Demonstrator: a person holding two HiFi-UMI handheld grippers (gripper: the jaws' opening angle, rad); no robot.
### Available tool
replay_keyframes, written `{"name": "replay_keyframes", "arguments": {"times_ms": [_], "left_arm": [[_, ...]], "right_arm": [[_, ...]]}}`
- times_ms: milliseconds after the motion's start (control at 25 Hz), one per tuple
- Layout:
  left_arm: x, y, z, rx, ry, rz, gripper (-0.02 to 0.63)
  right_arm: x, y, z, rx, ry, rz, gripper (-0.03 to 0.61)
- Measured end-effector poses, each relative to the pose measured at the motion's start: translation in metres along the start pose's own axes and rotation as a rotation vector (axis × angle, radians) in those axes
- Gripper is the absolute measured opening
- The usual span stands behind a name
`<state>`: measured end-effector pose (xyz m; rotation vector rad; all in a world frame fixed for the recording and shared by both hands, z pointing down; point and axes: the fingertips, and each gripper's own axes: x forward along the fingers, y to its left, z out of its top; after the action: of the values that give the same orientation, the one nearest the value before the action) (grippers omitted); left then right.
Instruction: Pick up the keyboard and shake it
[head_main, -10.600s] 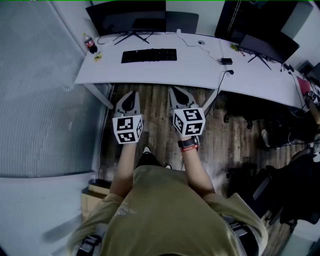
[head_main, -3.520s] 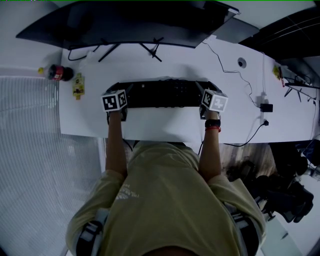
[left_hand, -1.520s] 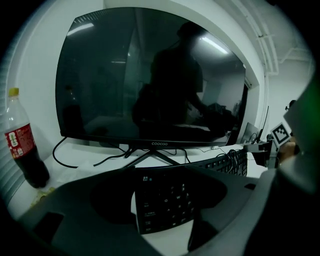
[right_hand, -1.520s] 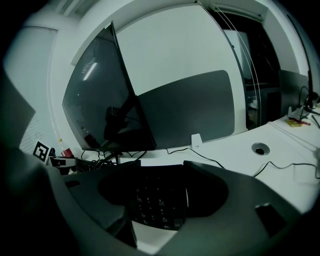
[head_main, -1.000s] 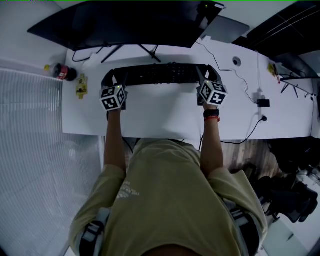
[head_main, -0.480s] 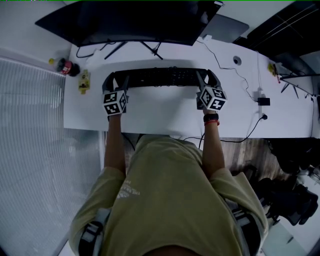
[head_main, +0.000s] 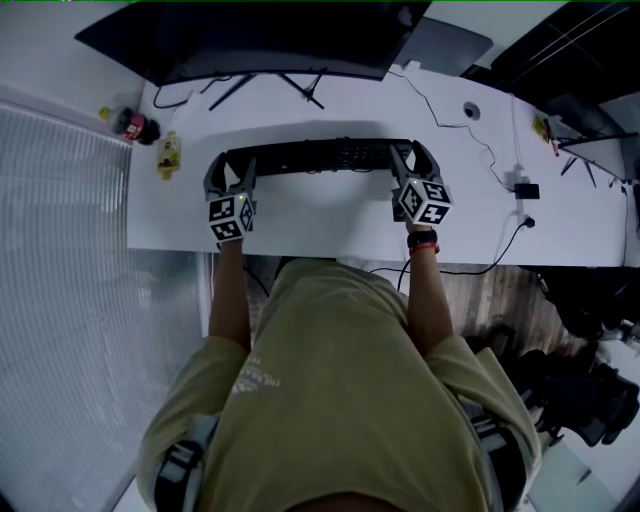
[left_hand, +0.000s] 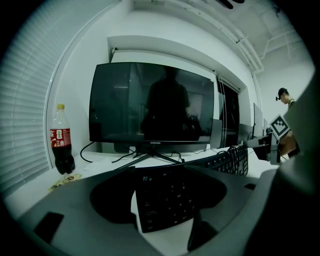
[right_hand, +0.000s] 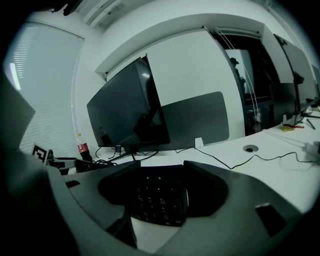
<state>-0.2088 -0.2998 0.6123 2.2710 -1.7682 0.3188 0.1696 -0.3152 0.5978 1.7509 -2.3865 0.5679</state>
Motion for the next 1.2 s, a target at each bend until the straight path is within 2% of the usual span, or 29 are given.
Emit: {"name": "replay_keyframes", "arguments": {"times_ms": [480, 1200], "left_arm": [[-0.028, -0.008, -0.008, 0.003, -0.003, 0.0, 0.31], [-0.056, -0.017, -0.023, -0.008, 0.121, 0.011, 0.306]], "right_arm": [[-0.033, 0.011, -0.008, -0.026, 0.003, 0.023, 0.272], [-0.068, 0.02, -0.023, -0.045, -0.018, 0.02, 0.276]]}}
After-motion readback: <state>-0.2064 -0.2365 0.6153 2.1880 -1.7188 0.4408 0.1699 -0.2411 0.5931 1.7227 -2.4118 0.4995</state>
